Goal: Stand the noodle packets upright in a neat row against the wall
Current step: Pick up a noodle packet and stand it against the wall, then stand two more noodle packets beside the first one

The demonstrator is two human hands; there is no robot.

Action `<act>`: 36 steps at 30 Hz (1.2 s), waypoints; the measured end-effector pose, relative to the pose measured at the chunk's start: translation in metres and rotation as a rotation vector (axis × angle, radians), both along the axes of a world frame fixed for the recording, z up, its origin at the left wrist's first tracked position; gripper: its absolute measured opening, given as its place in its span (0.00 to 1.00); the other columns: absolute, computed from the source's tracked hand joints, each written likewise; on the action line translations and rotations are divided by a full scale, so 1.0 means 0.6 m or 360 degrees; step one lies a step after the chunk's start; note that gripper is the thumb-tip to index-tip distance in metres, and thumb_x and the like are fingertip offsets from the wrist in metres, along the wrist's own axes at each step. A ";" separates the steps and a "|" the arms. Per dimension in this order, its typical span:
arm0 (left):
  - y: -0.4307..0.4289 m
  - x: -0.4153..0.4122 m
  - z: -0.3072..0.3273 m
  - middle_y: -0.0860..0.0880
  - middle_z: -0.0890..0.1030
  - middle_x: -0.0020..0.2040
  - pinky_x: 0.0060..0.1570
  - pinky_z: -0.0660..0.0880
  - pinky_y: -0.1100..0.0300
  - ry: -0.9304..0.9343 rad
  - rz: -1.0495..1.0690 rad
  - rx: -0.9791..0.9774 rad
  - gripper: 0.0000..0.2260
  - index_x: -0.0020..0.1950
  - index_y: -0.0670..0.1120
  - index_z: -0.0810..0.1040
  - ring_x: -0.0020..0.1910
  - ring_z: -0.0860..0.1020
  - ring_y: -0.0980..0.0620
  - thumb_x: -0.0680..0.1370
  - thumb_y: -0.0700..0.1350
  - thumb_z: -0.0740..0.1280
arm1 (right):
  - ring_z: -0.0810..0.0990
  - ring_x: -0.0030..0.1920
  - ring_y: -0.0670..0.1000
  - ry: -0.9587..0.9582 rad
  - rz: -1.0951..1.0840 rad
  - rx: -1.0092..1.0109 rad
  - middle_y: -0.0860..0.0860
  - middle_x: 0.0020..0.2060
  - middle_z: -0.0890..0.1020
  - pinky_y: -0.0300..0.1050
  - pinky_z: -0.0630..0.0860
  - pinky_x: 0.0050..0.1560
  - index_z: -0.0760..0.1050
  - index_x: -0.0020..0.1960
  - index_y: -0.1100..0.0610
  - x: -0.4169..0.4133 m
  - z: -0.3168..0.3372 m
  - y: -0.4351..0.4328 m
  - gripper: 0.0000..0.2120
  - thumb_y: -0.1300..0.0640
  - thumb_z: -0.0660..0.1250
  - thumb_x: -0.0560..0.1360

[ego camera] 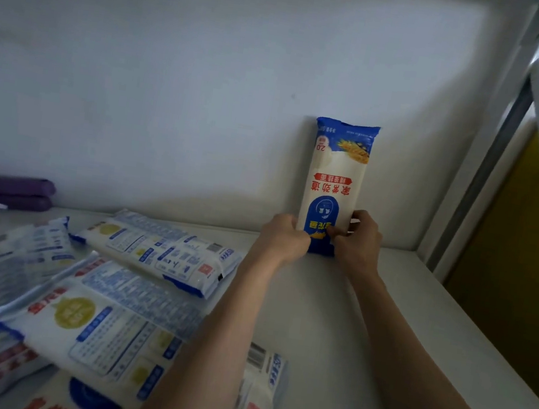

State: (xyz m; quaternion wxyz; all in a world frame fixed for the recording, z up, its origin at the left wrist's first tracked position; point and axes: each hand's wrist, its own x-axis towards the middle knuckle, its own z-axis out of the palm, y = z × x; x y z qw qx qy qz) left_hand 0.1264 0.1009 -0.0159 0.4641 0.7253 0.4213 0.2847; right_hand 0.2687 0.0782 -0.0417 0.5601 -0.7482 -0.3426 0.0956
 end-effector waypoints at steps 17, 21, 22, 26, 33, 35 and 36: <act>0.022 -0.285 0.121 0.48 0.81 0.56 0.64 0.73 0.51 0.0362 0.0265 0.0255 0.09 0.57 0.51 0.81 0.56 0.80 0.49 0.77 0.48 0.68 | 0.81 0.46 0.47 -0.0528 0.1835 -0.1231 0.54 0.51 0.84 0.38 0.78 0.45 0.82 0.51 0.62 -0.278 0.101 -0.096 0.21 0.43 0.70 0.72; 0.035 -0.306 0.109 0.48 0.81 0.48 0.57 0.73 0.56 0.0518 0.0261 0.0089 0.03 0.48 0.46 0.80 0.50 0.78 0.49 0.77 0.43 0.67 | 0.84 0.48 0.53 -0.0645 0.1849 -0.1262 0.57 0.50 0.85 0.47 0.80 0.54 0.81 0.53 0.64 -0.280 0.089 -0.097 0.27 0.40 0.69 0.72; 0.034 -0.306 0.106 0.48 0.81 0.46 0.56 0.73 0.56 0.0598 0.0237 0.0000 0.04 0.50 0.45 0.79 0.49 0.78 0.49 0.78 0.44 0.68 | 0.84 0.50 0.55 -0.0633 0.1849 -0.1230 0.57 0.49 0.85 0.50 0.80 0.56 0.81 0.52 0.65 -0.278 0.086 -0.097 0.27 0.40 0.69 0.72; 0.027 -0.299 0.090 0.43 0.83 0.48 0.56 0.75 0.56 0.0719 0.0137 -0.0262 0.14 0.58 0.38 0.79 0.51 0.79 0.47 0.78 0.46 0.70 | 0.85 0.48 0.55 -0.0508 0.1836 -0.1149 0.57 0.47 0.86 0.53 0.81 0.54 0.80 0.49 0.67 -0.261 0.084 -0.094 0.22 0.47 0.72 0.72; 0.040 -0.299 0.082 0.46 0.83 0.47 0.56 0.76 0.56 0.0666 0.0174 -0.0170 0.19 0.55 0.42 0.82 0.48 0.80 0.49 0.71 0.54 0.75 | 0.85 0.45 0.56 -0.0406 0.1605 -0.0973 0.57 0.44 0.86 0.47 0.80 0.46 0.77 0.49 0.69 -0.191 0.086 -0.095 0.21 0.50 0.74 0.70; 0.035 -0.293 0.076 0.47 0.82 0.45 0.42 0.76 0.61 0.0487 0.0151 -0.0278 0.12 0.58 0.45 0.80 0.41 0.79 0.52 0.75 0.45 0.73 | 0.86 0.44 0.53 -0.0312 0.1476 -0.0857 0.55 0.43 0.86 0.44 0.80 0.46 0.78 0.46 0.63 -0.162 0.082 -0.097 0.16 0.50 0.74 0.70; 0.031 -0.288 0.075 0.47 0.82 0.45 0.39 0.75 0.61 0.0426 0.0134 -0.0309 0.12 0.59 0.47 0.79 0.41 0.79 0.53 0.76 0.44 0.72 | 0.86 0.44 0.53 -0.0265 0.1403 -0.0810 0.55 0.43 0.86 0.43 0.80 0.45 0.78 0.45 0.60 -0.147 0.078 -0.098 0.13 0.50 0.74 0.70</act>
